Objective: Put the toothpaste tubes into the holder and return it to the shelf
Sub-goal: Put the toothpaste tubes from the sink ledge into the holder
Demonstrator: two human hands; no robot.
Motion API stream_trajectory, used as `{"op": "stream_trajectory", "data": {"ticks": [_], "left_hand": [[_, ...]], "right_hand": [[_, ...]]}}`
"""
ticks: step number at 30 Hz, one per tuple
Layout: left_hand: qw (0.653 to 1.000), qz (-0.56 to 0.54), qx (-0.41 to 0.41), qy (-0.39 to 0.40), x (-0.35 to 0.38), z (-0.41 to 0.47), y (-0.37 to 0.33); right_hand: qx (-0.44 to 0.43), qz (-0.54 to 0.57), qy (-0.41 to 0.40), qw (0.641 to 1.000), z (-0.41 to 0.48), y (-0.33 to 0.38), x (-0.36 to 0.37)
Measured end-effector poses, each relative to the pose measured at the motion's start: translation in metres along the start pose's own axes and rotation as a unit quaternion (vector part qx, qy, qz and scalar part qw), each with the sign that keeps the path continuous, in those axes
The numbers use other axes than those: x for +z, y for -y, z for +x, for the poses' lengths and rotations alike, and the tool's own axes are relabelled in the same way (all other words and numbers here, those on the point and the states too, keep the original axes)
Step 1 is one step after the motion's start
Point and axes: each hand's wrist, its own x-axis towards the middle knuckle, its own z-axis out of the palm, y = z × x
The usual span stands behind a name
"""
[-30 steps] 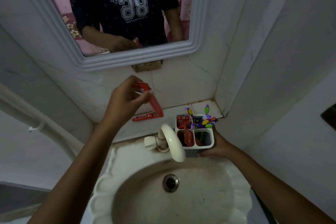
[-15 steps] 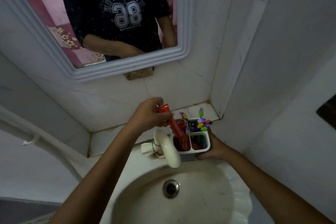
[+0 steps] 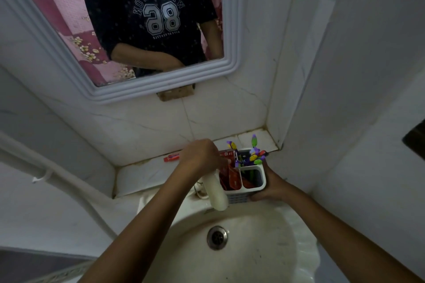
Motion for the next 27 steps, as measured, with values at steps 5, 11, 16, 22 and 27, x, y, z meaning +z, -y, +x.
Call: {"op": "stream_trajectory", "data": {"ticks": [5, 11, 16, 22, 27], "left_hand": [[0.997, -0.073, -0.017, -0.018, -0.006, 0.011, 0.023], [0.994, -0.001, -0.036, -0.103, 0.013, 0.053, 0.108], [0.987, 0.160, 0.020, 0.020, 0.068, 0.080, 0.149], [0.979, 0.196, 0.028, -0.058, 0.084, 0.099, 0.150], [0.998, -0.032, -0.041, -0.021, 0.056, 0.086, 0.131]], "right_hand": [[0.005, 0.001, 0.004, 1.000, 0.000, -0.001, -0.001], [0.013, 0.004, -0.001, 1.000, 0.000, -0.006, 0.000], [0.011, 0.004, -0.016, 1.000, -0.001, -0.008, 0.003], [0.016, 0.011, -0.026, 0.999, -0.003, -0.006, 0.007], [0.020, 0.019, -0.034, 0.999, -0.005, -0.003, 0.007]]}}
